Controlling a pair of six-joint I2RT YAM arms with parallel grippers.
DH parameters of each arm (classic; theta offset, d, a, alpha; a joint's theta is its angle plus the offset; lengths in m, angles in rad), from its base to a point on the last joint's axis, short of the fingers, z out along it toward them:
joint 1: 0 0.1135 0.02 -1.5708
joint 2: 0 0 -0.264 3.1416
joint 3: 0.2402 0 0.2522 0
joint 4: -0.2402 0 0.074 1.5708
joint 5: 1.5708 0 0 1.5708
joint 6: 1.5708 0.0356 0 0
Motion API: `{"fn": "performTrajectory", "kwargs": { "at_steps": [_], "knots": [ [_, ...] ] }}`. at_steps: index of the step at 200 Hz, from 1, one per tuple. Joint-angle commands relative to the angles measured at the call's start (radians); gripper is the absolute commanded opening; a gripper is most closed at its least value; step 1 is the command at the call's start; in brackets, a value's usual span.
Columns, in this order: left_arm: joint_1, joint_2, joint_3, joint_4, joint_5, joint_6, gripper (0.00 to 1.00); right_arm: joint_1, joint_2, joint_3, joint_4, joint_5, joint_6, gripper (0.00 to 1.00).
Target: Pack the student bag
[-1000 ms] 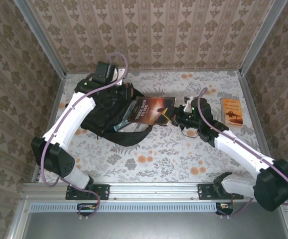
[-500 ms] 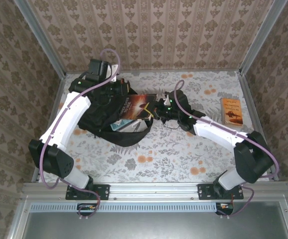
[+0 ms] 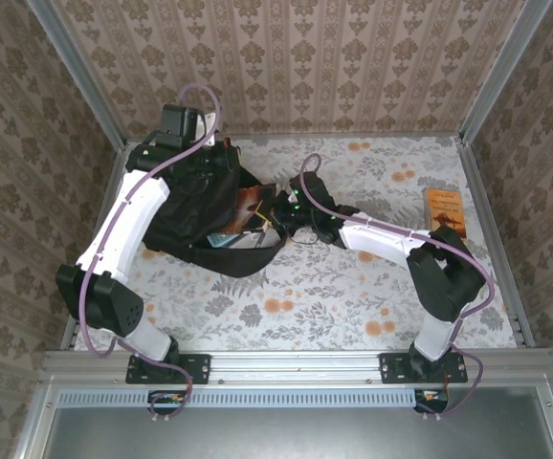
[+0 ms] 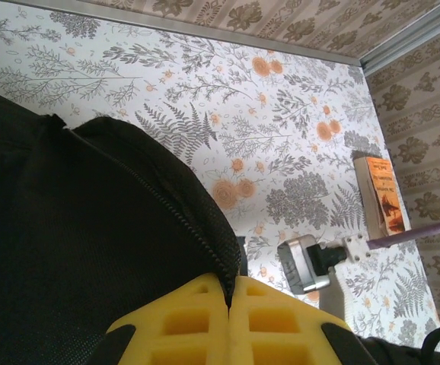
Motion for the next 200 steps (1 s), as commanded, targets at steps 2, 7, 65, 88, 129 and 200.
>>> {"fn": "performTrajectory", "kwargs": {
  "at_steps": [2, 7, 65, 88, 129, 200],
  "knots": [
    [0.006, -0.007, 0.048, 0.109, 0.066, -0.019, 0.0, 0.009, -0.001, 0.041, 0.049, -0.009, -0.008, 0.0],
    [0.006, -0.008, 0.047, 0.108, 0.067, -0.016, 0.0, 0.009, -0.002, 0.041, 0.045, -0.007, -0.009, 0.0],
    [0.023, -0.016, 0.047, 0.153, 0.121, -0.08, 0.0, 0.01, 0.011, 0.051, 0.018, 0.036, -0.046, 0.0],
    [0.015, -0.004, 0.036, 0.205, 0.158, -0.131, 0.0, 0.012, 0.068, 0.1, 0.086, 0.033, -0.021, 0.0],
    [0.003, 0.017, 0.045, 0.237, 0.194, -0.167, 0.0, 0.034, 0.2, 0.27, 0.023, 0.033, -0.013, 0.04],
    [0.018, 0.023, 0.032, 0.24, 0.19, -0.162, 0.0, 0.037, 0.292, 0.362, -0.042, 0.058, -0.023, 0.59]
  ]
}}
